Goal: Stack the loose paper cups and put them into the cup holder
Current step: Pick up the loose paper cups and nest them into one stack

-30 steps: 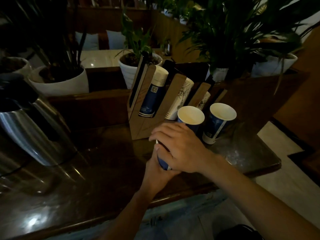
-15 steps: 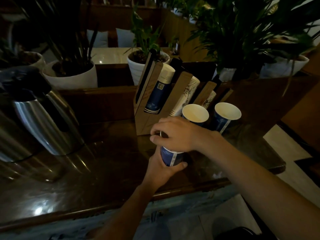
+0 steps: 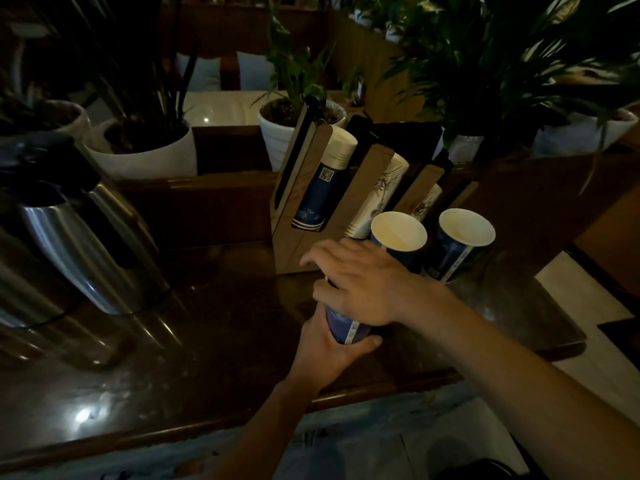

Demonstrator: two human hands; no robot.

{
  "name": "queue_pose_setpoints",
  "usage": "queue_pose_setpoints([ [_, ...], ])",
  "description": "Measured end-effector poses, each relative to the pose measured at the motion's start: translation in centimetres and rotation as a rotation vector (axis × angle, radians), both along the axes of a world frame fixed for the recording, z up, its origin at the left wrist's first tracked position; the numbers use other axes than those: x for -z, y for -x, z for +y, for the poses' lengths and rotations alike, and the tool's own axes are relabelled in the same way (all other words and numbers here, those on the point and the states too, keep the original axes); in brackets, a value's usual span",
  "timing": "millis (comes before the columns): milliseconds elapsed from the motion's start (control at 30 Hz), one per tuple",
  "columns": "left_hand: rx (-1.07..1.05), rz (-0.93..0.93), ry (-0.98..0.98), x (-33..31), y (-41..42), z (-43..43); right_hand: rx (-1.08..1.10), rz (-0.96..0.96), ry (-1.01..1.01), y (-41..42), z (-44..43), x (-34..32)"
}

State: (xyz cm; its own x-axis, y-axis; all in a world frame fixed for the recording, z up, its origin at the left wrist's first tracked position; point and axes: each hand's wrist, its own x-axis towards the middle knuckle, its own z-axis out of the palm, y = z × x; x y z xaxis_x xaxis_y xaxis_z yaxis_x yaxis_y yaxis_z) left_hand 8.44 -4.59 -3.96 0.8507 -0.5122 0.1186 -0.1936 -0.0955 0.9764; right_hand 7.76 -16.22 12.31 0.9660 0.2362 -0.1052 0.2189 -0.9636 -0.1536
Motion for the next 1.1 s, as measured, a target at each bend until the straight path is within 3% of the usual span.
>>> queue_pose_setpoints([
  [100,0.003,-0.007,-0.011,-0.1,-0.1,0.0,0.005,-0.014,-0.003,0.4,0.1,-0.1],
  [267,0.010,-0.027,-0.033,-0.5,-0.2,-0.1,-0.076,-0.354,-0.171,2.5,-0.3,0.4],
  [333,0.016,-0.044,-0.044,-0.5,-0.2,-0.1,-0.100,-0.400,-0.137,3.2,-0.5,1.0],
  [600,0.031,-0.051,-0.024,-0.6,-0.3,-0.1,-0.067,-0.179,0.002,2.8,-0.5,0.9],
  [767,0.058,-0.068,-0.033,-0.7,-0.4,0.1,-0.090,-0.352,-0.091,4.1,-0.9,1.4],
  [1100,0.034,-0.062,-0.019,-0.1,-0.5,0.0,-0.132,-0.380,-0.076,4.5,-1.4,1.7],
])
